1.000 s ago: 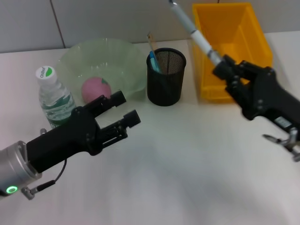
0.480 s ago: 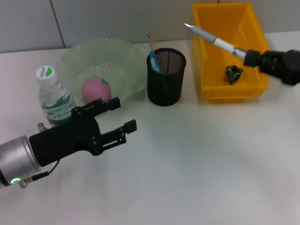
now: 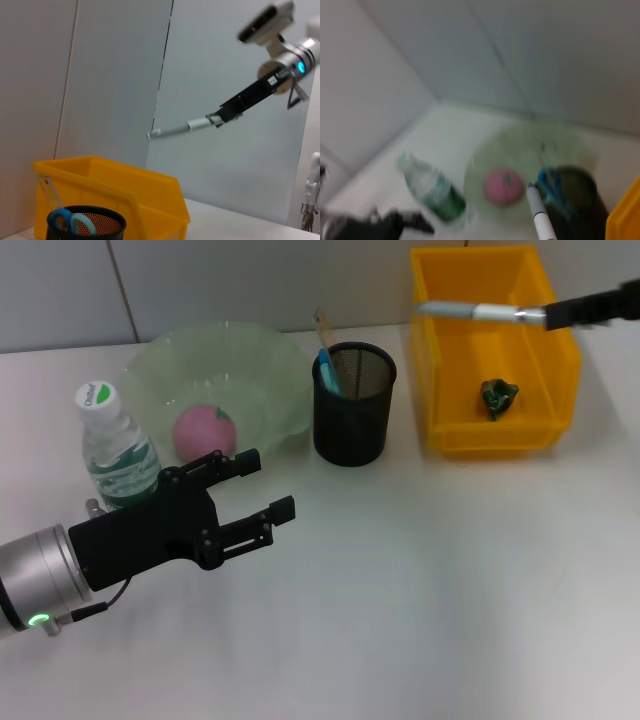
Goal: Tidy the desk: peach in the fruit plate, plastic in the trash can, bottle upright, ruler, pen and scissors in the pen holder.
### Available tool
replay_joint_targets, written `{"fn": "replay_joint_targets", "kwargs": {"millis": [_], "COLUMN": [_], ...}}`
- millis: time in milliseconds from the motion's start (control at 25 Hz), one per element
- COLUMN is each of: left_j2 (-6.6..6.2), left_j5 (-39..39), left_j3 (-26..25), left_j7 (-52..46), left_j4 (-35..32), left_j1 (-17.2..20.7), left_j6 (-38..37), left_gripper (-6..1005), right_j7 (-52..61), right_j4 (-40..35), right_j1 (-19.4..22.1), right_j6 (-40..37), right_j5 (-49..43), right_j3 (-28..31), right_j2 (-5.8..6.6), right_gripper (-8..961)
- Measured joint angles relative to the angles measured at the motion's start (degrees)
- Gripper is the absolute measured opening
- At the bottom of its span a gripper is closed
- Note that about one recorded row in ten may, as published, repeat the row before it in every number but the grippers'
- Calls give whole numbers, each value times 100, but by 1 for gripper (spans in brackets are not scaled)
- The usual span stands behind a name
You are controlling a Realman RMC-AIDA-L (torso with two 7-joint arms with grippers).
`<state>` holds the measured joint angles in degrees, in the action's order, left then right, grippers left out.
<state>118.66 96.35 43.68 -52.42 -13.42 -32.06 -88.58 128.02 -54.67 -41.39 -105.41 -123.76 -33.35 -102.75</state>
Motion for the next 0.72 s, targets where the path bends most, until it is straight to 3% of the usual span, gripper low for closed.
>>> {"fn": "replay_joint_targets", "kwargs": {"millis": [120,240,280,360,520,680,720], "left_j2": [7,8,8,8,11,15,15], "left_j5": [-1,-2,0,2,-1,-2,-2], "left_j3": [7,12,15,16,-12,-27,-26], "left_j7": [7,4,4,3,14,20,21], "left_j4": [-1,-2,3,11,41,51,52], "left_j1": [-12,-3,9,11,18,24,24], "left_j6": [-10,-9,0,4,17,17,17], "left_gripper": [750,750,750,750,750,750,750], "right_j7": [345,589,746,777,789,837,837], "right_j4": [15,5,78,132,489,903,903], "right_j1": [-612,-1269,-1741,-1917,-2601,-3000,-3000], "right_j6": [-166,-222,-240,-228,-7,529,529], "right_j5": [-691,-1571,-2253,-2480,-3151,-3468,-3468], "right_j3": [-301,-435,-566,-622,-988,-1523,-1523], "right_j2": [157,194,205,199,102,-90,-90], "right_gripper": [131,131,131,132,132,132,132]}}
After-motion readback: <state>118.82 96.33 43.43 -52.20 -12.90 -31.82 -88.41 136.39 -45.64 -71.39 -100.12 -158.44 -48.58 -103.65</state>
